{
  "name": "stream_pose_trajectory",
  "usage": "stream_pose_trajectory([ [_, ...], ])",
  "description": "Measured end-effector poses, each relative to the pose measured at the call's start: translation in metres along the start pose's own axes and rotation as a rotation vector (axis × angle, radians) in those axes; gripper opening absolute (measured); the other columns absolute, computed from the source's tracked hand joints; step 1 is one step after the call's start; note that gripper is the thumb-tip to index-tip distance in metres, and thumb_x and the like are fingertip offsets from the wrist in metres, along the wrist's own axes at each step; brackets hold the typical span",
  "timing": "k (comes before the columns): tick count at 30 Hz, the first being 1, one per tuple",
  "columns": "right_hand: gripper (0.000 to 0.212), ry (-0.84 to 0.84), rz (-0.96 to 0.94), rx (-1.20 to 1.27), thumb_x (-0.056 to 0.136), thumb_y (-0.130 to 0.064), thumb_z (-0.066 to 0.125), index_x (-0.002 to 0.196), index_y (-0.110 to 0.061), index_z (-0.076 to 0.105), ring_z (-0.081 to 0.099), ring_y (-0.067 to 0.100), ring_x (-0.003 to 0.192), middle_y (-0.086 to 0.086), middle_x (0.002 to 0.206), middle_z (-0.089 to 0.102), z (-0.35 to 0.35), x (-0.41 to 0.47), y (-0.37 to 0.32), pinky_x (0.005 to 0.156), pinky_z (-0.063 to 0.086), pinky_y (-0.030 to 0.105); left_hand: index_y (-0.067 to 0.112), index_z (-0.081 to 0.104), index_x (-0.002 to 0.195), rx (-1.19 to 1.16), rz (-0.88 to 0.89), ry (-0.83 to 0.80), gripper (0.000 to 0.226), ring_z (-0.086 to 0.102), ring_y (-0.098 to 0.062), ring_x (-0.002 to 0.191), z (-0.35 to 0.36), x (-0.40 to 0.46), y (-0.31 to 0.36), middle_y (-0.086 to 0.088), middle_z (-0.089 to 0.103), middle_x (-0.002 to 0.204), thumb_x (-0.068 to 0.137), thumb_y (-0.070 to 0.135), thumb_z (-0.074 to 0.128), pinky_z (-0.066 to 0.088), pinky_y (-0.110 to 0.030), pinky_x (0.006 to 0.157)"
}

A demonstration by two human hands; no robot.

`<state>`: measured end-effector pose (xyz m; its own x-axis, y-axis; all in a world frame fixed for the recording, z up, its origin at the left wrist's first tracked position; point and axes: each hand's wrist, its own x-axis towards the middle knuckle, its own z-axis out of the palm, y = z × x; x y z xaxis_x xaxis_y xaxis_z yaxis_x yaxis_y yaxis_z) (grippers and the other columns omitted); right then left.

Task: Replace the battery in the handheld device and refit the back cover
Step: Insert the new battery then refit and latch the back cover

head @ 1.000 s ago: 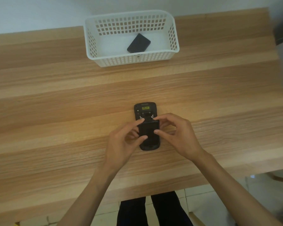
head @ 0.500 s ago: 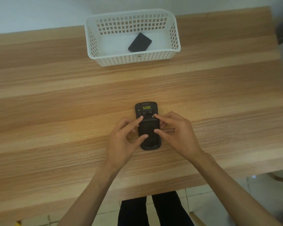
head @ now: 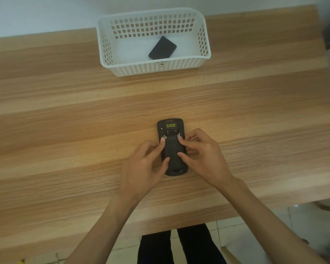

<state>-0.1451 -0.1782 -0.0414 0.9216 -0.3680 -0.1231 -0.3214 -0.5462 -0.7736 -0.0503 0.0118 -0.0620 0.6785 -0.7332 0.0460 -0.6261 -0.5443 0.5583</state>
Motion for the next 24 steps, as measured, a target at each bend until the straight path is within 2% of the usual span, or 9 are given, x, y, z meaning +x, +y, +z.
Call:
stream_pose_trajectory([
  [6, 0.038, -0.011, 0.012, -0.053, 0.085, -0.009, 0.082, 0.122, -0.010, 0.074, 0.064, 0.012, 0.091, 0.002, 0.113, 0.061, 0.003, -0.004, 0.000, 0.079, 0.063, 0.027, 0.023, 0.069, 0.135, 0.000, -0.033, 0.023, 0.042, 0.067, -0.010, 0.087, -0.001, 0.000, 0.003, 0.004, 0.069, 0.106, 0.096, 0.039, 0.067, 0.054, -0.029, 0.045],
  [11, 0.023, -0.029, 0.007, -0.182, 0.093, -0.019, 0.073, 0.114, -0.012, 0.078, 0.062, 0.011, 0.082, -0.002, 0.111, 0.059, 0.006, -0.005, -0.006, 0.068, 0.061, 0.030, 0.023, 0.082, 0.105, 0.060, -0.063, 0.108, 0.019, 0.068, -0.014, 0.075, -0.004, 0.016, 0.007, 0.007, 0.072, 0.095, 0.100, 0.036, 0.068, 0.051, -0.031, 0.049],
  [15, 0.018, 0.016, 0.046, -0.308, 0.098, -0.029, 0.066, 0.098, -0.021, 0.082, 0.060, 0.009, 0.079, -0.006, 0.105, 0.060, 0.006, -0.002, -0.014, 0.053, 0.048, 0.022, 0.023, 0.083, 0.086, 0.097, -0.084, 0.126, 0.018, 0.066, -0.011, 0.067, -0.006, 0.029, 0.010, 0.009, 0.070, 0.086, 0.097, 0.034, 0.074, 0.041, -0.023, 0.048],
  [18, 0.017, 0.032, 0.085, -0.357, 0.097, -0.034, 0.067, 0.094, -0.026, 0.082, 0.061, 0.009, 0.081, -0.007, 0.106, 0.062, 0.006, 0.000, -0.018, 0.049, 0.046, 0.024, 0.022, 0.083, 0.082, 0.090, -0.092, 0.116, 0.018, 0.063, -0.010, 0.059, -0.006, 0.033, 0.011, 0.010, 0.069, 0.082, 0.094, 0.033, 0.076, 0.033, -0.019, 0.047],
  [21, 0.015, 0.041, 0.102, -0.356, 0.095, -0.035, 0.070, 0.094, -0.026, 0.082, 0.063, 0.011, 0.083, -0.006, 0.108, 0.063, 0.005, 0.002, -0.018, 0.049, 0.050, 0.028, 0.023, 0.080, 0.083, 0.045, -0.141, 0.098, 0.017, 0.064, -0.008, 0.060, -0.005, 0.033, 0.010, 0.014, 0.070, 0.086, 0.093, 0.037, 0.077, 0.031, -0.017, 0.046],
  [22, 0.014, 0.044, 0.100, -0.351, 0.094, -0.034, 0.071, 0.094, -0.026, 0.082, 0.064, 0.011, 0.083, -0.006, 0.108, 0.064, 0.005, 0.002, -0.018, 0.049, 0.051, 0.029, 0.026, 0.079, 0.084, 0.016, -0.190, 0.091, 0.016, 0.065, -0.008, 0.063, -0.005, 0.033, 0.010, 0.015, 0.070, 0.088, 0.092, 0.039, 0.077, 0.032, -0.017, 0.046],
  [24, 0.013, 0.043, 0.099, -0.351, 0.093, -0.033, 0.072, 0.094, -0.025, 0.082, 0.065, 0.012, 0.082, -0.005, 0.107, 0.064, 0.005, 0.004, -0.019, 0.049, 0.051, 0.028, 0.031, 0.078, 0.086, -0.079, -0.310, 0.083, 0.012, 0.068, -0.005, 0.071, -0.005, 0.034, 0.012, 0.018, 0.070, 0.093, 0.089, 0.043, 0.078, 0.046, -0.024, 0.049],
])
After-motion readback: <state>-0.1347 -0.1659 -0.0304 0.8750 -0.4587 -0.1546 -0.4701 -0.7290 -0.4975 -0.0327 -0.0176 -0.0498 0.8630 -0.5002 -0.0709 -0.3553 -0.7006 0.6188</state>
